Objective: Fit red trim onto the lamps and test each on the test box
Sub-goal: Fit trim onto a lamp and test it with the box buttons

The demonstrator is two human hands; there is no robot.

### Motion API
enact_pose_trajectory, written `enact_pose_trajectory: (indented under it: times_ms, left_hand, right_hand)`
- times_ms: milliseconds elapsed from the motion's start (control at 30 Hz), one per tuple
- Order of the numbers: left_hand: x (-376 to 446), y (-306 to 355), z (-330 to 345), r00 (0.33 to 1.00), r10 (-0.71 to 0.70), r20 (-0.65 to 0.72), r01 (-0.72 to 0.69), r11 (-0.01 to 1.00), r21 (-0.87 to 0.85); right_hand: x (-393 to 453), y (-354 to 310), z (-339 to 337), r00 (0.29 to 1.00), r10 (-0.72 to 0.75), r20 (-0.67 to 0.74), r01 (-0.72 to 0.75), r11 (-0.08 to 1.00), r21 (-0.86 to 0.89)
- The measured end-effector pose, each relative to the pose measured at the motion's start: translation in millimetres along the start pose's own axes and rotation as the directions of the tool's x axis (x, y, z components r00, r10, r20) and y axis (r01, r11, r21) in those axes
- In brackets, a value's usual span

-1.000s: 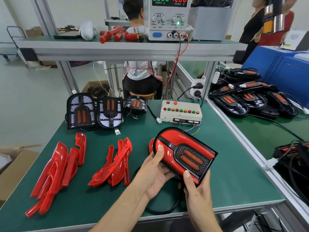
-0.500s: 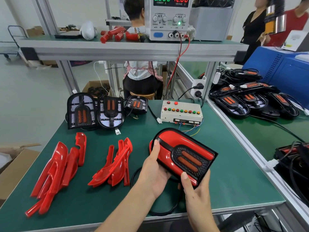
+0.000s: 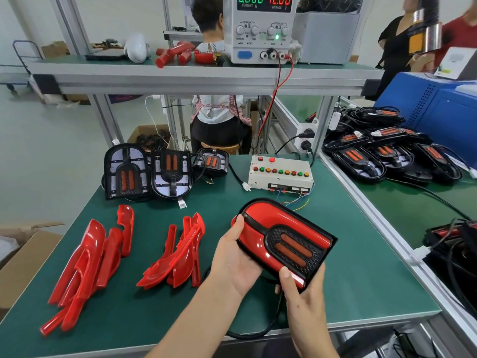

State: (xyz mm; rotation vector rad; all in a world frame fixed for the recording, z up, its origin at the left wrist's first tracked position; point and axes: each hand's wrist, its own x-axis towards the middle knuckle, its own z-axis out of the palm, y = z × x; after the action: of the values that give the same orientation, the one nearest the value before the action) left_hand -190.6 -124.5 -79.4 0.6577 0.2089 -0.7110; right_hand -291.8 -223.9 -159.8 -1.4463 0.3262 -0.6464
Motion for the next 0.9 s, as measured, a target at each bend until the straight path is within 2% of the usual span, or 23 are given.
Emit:
enact_pose_trajectory:
  times_ms: [167, 333, 533, 900]
  left_hand:
    - [1, -2, -1, 0.999, 0.023, -0.038, -0.022, 1.000, 0.019]
    - [2, -9, 0, 0.993, 0.108, -0.044, -0.100, 0.984, 0.148]
    - [-1, -5, -2, 0.992, 0.092, 0.084, -0.107, 0.974, 0.198]
    - [-4, -15, -9, 0.958, 0.254, 0.134, -0.285, 0.897, 0.338]
  right_hand:
    - [-1, 1, 1, 1.000, -0.017, 0.009, 0.017, 1.000, -0.008]
    - [-1, 0, 2, 1.000, 0.003, -0.005, -0.003, 1.000, 0.029]
    - [5, 1, 1, 0.994, 0.098, -0.047, -0.091, 0.987, 0.131]
    - [7, 3, 0, 0.991, 0.126, -0.049, -0.121, 0.988, 0.095]
